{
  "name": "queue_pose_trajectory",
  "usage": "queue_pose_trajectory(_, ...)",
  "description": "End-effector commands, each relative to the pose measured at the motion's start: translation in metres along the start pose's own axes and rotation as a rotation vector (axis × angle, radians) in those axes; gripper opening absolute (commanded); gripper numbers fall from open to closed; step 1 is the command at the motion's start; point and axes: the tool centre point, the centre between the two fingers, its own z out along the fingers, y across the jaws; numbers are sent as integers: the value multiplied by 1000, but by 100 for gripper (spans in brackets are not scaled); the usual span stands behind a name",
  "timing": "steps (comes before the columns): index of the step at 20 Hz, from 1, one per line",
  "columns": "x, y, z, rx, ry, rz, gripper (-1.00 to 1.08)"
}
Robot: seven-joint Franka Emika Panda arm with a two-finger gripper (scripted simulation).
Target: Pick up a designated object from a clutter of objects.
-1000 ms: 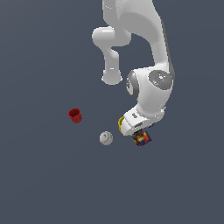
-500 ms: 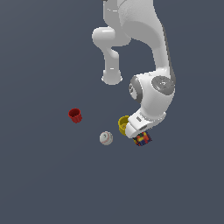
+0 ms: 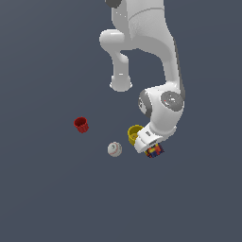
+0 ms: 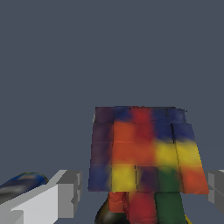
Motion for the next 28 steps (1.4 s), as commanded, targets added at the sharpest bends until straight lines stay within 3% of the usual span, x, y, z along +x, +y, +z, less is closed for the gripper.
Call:
queue_pose_trajectory(1,0,0,10,0,1,-1,100)
queue_pose_trajectory(6,1,0,17,0,1,-1,100)
queue_pose_trajectory(7,1,0,17,0,1,-1,-100)
queue_pose_trajectory(20,2,0,14,-1,1,0,-100)
queue_pose_trajectory(28,14,-3,-16,0,1,-1,-100)
